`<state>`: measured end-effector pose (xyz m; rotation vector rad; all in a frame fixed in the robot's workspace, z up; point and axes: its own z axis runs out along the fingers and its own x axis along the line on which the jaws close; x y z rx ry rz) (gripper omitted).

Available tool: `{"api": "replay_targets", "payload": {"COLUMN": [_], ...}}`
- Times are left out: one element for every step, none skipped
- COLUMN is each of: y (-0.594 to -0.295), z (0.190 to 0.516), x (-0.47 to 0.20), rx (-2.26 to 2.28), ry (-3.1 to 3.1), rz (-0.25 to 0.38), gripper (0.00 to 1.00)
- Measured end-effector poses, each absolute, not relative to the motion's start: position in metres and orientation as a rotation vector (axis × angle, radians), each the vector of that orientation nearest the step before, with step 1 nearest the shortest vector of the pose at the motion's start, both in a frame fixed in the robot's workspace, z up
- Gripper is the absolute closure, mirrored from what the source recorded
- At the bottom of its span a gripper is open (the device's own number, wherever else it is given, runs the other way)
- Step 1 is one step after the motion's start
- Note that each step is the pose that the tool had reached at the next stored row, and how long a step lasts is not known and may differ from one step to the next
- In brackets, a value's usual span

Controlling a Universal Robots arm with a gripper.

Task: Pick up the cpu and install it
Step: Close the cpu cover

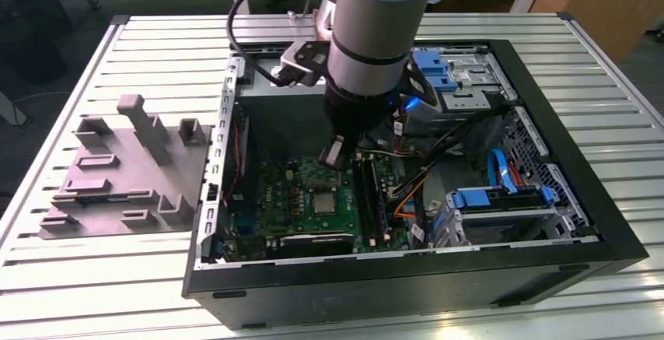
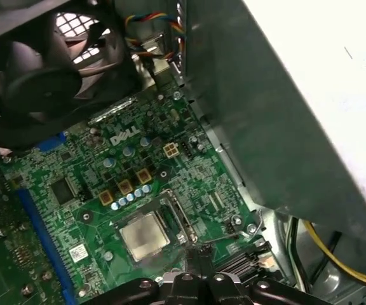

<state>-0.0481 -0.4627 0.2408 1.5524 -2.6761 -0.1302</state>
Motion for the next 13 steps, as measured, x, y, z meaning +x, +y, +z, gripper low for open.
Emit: {"api": "replay_targets", "payload": {"y": [-0.464,-0.465,-0.466,-0.468,-0.47,-0.472,-0.474,-0.475,-0.476,-0.476,-0.476,-0.476,-0.476], "z": [0.241,0.241,0.241,0.241,0.241,0.24,0.24,0.24,0.24,0.24,0.24,0.24,0.24], "x": [-0.048,-0.048,-0.048,-0.048,-0.048,-0.049,-0.049,-0.049,-0.05,-0.05,-0.05,-0.05,-0.05], "rx": [1.553,1.554,1.555,1.556,1.557,1.558,1.559,1.56,1.562,1.564,1.566,1.566,1.566], "ry": [-2.676,-2.675,-2.674,-2.674,-2.673,-2.673,-2.672,-2.671,-2.67,-2.668,-2.668,-2.667,-2.667], "rz": [-0.13,-0.13,-0.129,-0.129,-0.129,-0.129,-0.129,-0.129,-0.129,-0.129,-0.129,-0.129,-0.129], "gripper": [0.89,0.89,0.89,0.89,0.89,0.89,0.89,0.89,0.89,0.89,0.89,0.89,0.89]}}
